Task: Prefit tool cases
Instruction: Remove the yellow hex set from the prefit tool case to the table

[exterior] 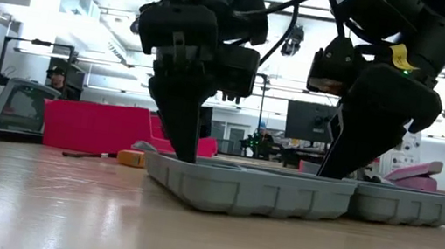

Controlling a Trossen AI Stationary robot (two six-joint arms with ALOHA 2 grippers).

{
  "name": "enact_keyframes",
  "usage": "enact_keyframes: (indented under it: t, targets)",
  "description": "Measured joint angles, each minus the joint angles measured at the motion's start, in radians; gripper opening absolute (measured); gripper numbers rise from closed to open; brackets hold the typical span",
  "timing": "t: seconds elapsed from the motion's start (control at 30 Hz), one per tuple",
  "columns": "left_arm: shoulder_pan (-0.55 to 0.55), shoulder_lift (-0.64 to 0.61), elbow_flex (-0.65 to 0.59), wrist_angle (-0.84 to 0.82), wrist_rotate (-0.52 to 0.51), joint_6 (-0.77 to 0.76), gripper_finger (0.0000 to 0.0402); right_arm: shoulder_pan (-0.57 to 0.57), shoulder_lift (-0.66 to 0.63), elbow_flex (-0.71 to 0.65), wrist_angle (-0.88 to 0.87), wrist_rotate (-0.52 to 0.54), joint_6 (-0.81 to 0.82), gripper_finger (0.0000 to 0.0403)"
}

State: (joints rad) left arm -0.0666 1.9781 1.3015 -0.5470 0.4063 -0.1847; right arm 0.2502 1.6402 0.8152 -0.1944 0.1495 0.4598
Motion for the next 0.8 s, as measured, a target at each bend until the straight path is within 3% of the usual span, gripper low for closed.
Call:
enact_keyframes:
  t: [0.47,0.63,0.8]
  targets:
    - [0.019,-0.001,-0.009,-0.001,0.103,0.003,0.0210,-0.012,0.000,0.000,-0.017,-0.089,-0.053,0.0183]
    - [0.019,0.009,-0.028,0.006,0.119,-0.004,0.0231,-0.018,0.000,0.000,-0.032,-0.090,-0.062,0.0183]
    - [0.018,0.021,-0.032,0.007,0.121,-0.007,0.0227,-0.034,0.000,0.000,-0.035,-0.090,-0.067,0.0183]
